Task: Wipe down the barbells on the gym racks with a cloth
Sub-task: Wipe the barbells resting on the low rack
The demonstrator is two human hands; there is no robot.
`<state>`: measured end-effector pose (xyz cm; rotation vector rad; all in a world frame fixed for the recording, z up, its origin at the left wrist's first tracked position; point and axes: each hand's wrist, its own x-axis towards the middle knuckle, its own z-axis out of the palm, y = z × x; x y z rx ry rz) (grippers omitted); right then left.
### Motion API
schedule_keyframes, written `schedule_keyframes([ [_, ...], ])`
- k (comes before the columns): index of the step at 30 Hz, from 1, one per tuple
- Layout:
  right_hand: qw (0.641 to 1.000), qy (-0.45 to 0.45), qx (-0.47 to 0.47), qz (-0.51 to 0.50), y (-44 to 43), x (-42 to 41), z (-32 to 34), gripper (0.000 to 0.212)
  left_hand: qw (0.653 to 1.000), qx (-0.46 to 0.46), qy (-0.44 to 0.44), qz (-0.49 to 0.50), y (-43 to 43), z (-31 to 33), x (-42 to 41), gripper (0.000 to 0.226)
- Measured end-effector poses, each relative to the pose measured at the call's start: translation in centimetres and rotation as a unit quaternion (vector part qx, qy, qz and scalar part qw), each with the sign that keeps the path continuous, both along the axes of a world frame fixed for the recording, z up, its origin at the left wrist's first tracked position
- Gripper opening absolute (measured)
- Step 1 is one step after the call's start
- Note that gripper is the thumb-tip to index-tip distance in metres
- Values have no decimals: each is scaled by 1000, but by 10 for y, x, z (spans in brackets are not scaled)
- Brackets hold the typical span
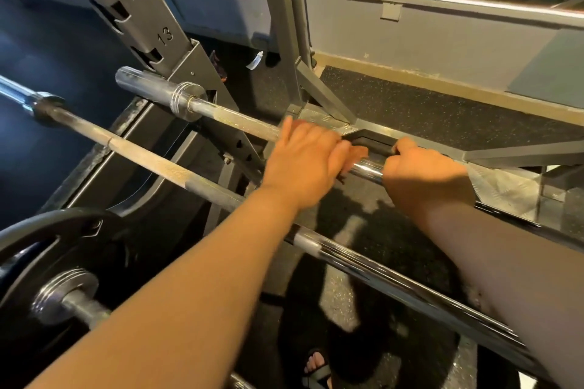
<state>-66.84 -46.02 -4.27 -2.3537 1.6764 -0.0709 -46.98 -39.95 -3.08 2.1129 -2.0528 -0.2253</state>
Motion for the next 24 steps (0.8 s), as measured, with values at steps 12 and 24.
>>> schedule_keyframes([
  [12,1000,16,5,-17,6,4,10,25,997,-30,37,64,0,-4,-28,45],
  [24,999,34,-3,1,8,5,14,20,974,-25,12,224,-21,-13,11,51],
])
